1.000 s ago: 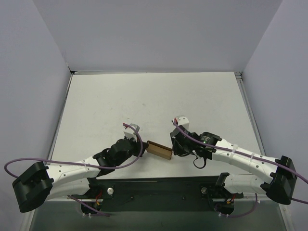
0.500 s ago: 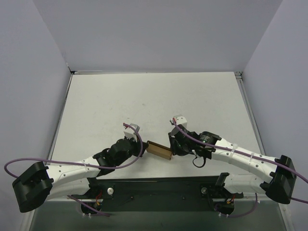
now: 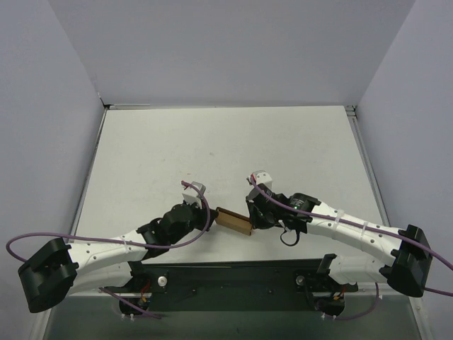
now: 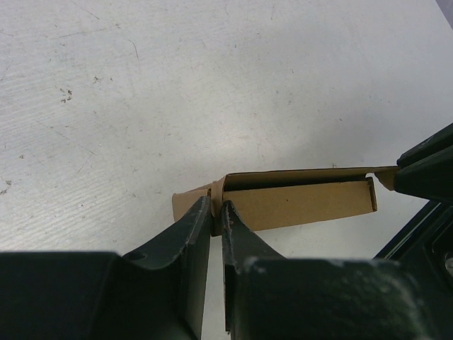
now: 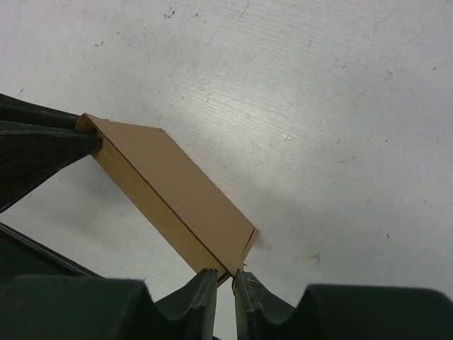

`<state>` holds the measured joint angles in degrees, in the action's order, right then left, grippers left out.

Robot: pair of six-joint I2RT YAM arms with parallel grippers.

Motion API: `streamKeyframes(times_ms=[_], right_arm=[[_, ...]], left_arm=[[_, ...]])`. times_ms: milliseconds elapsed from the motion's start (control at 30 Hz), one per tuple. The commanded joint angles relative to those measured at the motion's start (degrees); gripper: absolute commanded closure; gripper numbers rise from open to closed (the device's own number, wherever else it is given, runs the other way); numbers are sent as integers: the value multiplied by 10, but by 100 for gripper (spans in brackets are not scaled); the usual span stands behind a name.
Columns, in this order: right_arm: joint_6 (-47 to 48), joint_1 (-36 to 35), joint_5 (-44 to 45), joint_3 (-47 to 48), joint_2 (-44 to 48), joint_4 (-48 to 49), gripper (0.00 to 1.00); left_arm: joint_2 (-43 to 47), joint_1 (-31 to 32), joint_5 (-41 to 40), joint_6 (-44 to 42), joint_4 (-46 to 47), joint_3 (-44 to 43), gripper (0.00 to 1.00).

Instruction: Fold the paper box

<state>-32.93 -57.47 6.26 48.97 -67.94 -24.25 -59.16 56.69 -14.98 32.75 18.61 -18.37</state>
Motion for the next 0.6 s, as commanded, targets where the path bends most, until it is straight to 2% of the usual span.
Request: streamKeyframes(times_ms=[0,233,367,567], right_arm=[[1,-4,14,-3,-7,-7,81],[2,-4,20,-3,-13,-6,86],[-1,-4,17,-2,-13,-7,99],[-26,-4,18,8,-18,-3,100]], left_arm=[[-7,5,13,-8,-51,-11,80],[-7,5,14,-8,-51,-11,80],[-6,5,14,-8,-51,-11,80],[-8,10,16,-5,-43,-6,80]])
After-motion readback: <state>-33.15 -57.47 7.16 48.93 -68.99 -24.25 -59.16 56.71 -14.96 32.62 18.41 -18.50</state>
